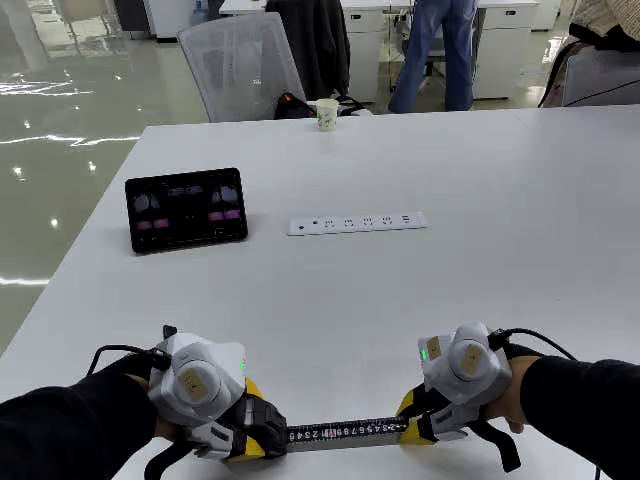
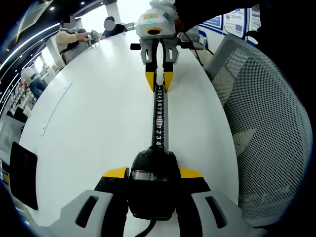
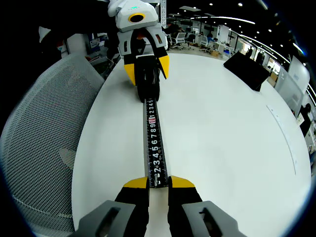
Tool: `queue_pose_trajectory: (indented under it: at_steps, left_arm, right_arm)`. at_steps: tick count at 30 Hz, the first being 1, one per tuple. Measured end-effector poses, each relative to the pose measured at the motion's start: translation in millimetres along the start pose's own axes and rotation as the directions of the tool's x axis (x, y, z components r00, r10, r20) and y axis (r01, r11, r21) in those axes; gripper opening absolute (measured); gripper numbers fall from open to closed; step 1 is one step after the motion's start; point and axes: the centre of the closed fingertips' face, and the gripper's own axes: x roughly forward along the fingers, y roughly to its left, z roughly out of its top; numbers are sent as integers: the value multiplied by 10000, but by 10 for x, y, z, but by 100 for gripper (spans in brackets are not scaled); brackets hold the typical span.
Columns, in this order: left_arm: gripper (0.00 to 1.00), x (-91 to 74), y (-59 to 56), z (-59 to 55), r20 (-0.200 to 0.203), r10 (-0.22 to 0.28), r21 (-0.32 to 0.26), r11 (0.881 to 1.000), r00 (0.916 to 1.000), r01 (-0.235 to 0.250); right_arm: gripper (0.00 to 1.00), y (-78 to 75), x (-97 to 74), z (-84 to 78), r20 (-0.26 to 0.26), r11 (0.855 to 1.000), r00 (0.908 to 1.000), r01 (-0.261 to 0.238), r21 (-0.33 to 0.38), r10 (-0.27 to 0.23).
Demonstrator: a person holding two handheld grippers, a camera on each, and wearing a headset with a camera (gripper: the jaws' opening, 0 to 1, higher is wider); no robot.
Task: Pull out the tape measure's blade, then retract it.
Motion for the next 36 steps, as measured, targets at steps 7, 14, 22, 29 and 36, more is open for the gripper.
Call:
queue_pose_trajectory:
  at_steps: [7,14,22,29,36]
  left_arm:
    - [31,4,-3,1,4,-7,-1,10000,10000,7]
    - [31,2,-12,5,-2,-5,-1,10000,10000,5]
    - [31,-3,-17,11,-6,13,-1,10000,10000,-13]
    - [31,-6,-13,7,-8,20,-19,10000,10000,-20]
    - [31,-4,-5,3,-4,17,-33,10000,10000,-17]
  right_arm:
    - [10,1,-18,-26,-10,10000,10000,3,35,-3]
    - [10,3,-30,-43,-15,10000,10000,20,49,-20]
    - [10,9,-48,-75,-30,10000,10000,47,71,-47]
    - [10,7,-65,-99,-48,9999,10000,68,90,-67]
    - [10,-2,-85,-121,-38,9999,10000,93,140,-92]
